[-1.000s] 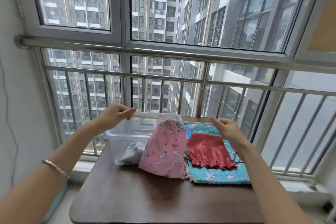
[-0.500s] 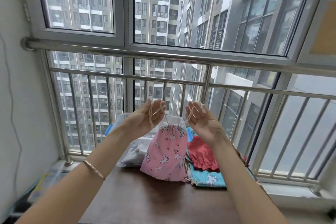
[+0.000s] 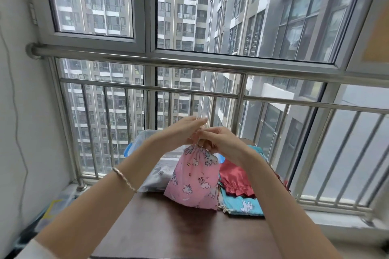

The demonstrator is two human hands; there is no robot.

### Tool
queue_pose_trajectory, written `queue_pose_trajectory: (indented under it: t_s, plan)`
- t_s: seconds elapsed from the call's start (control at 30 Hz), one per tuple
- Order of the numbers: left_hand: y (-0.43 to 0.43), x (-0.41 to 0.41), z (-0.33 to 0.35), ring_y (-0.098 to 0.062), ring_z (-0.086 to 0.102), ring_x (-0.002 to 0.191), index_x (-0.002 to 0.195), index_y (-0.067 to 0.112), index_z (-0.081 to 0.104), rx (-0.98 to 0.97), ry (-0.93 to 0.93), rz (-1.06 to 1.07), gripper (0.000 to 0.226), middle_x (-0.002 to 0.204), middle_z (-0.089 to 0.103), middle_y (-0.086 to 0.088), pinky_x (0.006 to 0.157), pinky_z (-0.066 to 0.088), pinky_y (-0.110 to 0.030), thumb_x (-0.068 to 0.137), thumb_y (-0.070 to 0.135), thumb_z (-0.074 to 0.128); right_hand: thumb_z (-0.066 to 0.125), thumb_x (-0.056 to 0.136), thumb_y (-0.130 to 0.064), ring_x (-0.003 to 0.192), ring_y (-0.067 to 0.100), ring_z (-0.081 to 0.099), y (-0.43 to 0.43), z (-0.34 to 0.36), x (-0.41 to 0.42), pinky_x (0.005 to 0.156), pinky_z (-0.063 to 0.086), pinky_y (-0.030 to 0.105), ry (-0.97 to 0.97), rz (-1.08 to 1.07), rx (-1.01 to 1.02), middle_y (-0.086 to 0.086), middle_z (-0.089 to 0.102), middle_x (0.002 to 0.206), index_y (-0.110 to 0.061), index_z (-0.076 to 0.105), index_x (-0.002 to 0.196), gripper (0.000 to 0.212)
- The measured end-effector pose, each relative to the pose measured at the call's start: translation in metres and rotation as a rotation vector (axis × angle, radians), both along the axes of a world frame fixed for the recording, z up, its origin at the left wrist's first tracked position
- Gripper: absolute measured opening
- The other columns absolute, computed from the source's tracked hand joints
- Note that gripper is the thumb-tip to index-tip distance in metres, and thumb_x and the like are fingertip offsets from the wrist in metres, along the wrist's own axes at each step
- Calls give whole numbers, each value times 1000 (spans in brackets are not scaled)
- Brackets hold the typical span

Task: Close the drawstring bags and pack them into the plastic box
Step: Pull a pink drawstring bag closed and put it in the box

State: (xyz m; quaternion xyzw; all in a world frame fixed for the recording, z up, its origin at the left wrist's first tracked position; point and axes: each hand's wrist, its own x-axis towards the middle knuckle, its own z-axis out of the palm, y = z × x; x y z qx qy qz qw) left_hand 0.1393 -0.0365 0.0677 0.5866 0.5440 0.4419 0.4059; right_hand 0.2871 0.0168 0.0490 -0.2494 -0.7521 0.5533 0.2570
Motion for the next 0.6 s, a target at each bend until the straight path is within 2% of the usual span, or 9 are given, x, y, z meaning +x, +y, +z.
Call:
queue_pose_trajectory:
  t_s: [0.03,0.13,0.17,0.27,0.33,0.4,0.47,0.53,0.6]
  plan:
    - [0,4,-2,-23,64,85,109,-1,58,-26,74,13,50,97,65,-15,86,56,-36,98,45,44,59,94,-24,59,9,47,0,0,0,57,37,21,18,-1,-21,2,62,73,6,67,103,33]
    - [-2,11,-11,-14,59,76,93,8,51,35,177,103,45,84,59,-7,64,53,-15,99,49,34,58,95,-20,57,10,48,0,-1,2,54,38,20,78,17,-68,5,62,73,4,67,100,26]
    - [0,10,-15,-11,57,77,99,9,47,66,166,133,43,88,57,-7,64,53,-15,97,51,35,58,95,-19,57,10,48,0,-2,2,54,39,19,94,13,-85,5,63,73,1,68,97,23]
    - [5,5,-24,-7,56,87,126,0,35,69,57,209,63,101,56,-3,68,48,-20,93,53,42,58,95,-18,58,10,49,-2,-5,2,54,41,18,150,-4,-157,4,63,75,-3,66,92,17]
    - [6,1,-27,-10,57,89,130,0,33,1,2,236,72,105,56,-3,69,48,-21,89,58,47,58,95,-17,59,9,50,-3,-6,0,56,41,19,186,18,-202,3,64,76,-4,66,91,15]
    - [5,-5,-28,-20,59,88,122,-1,46,-90,-36,177,79,106,60,-12,79,51,-28,82,66,49,60,93,-16,59,8,52,-4,-6,-1,54,42,17,243,25,-283,2,63,74,-6,67,91,13]
    - [1,-12,-29,-26,57,85,118,0,60,-140,-105,50,79,98,62,-17,83,49,-36,77,67,54,60,92,-15,57,8,52,-4,-8,-3,48,43,15,292,-3,-337,1,61,73,-5,67,92,12]
    - [0,-21,-32,-23,54,73,110,8,69,-159,-106,-32,71,85,61,-13,74,47,-36,73,68,62,60,93,-14,56,9,53,-4,-10,-4,46,43,16,301,-47,-345,3,61,71,-1,65,95,13]
    - [-3,-27,-32,-17,40,59,97,16,75,-130,10,-55,56,71,49,-6,59,37,-31,71,65,69,63,91,-12,55,10,53,-3,-11,-5,46,44,16,291,-93,-315,5,61,70,1,67,96,14]
